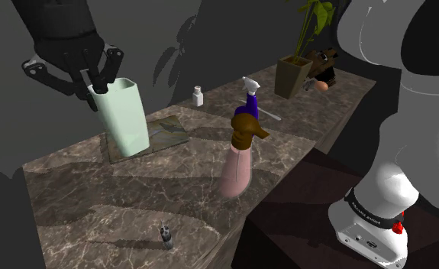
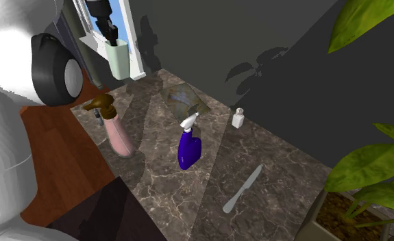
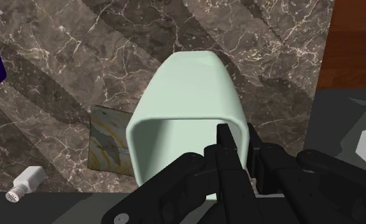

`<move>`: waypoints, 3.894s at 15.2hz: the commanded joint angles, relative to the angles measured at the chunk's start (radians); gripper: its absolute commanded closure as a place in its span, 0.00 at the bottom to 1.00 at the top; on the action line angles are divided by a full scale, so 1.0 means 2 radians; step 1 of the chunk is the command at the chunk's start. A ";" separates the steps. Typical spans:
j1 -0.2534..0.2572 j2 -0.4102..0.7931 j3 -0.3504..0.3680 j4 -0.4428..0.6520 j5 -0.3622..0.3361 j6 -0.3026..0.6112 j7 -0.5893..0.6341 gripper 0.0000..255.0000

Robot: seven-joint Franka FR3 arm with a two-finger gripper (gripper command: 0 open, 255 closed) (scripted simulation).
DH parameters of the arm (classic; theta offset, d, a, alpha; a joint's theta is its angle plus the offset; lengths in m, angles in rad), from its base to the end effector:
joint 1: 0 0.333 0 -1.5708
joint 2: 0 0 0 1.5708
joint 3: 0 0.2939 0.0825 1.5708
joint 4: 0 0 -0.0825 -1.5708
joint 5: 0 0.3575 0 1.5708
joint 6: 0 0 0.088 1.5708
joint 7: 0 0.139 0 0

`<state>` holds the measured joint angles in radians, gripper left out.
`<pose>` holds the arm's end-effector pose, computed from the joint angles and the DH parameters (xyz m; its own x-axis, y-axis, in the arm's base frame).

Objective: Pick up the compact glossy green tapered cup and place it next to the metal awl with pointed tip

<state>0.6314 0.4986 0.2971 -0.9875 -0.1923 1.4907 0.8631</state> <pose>0.4492 0.4689 0.5343 0.9985 0.0122 0.0531 0.0114 -0.9998 0.0161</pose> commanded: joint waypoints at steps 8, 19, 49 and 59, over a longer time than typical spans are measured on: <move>-0.015 -0.031 0.001 -0.111 0.008 0.080 0.005 1.00; -0.023 -0.039 0.000 -0.198 0.008 0.158 0.011 1.00; -0.026 -0.020 -0.004 -0.284 -0.001 0.262 0.022 0.00; -0.025 -0.037 -0.001 -0.245 0.006 0.207 0.017 0.00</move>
<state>0.5816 0.4240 0.2961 -1.4778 -0.1809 1.9049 0.8978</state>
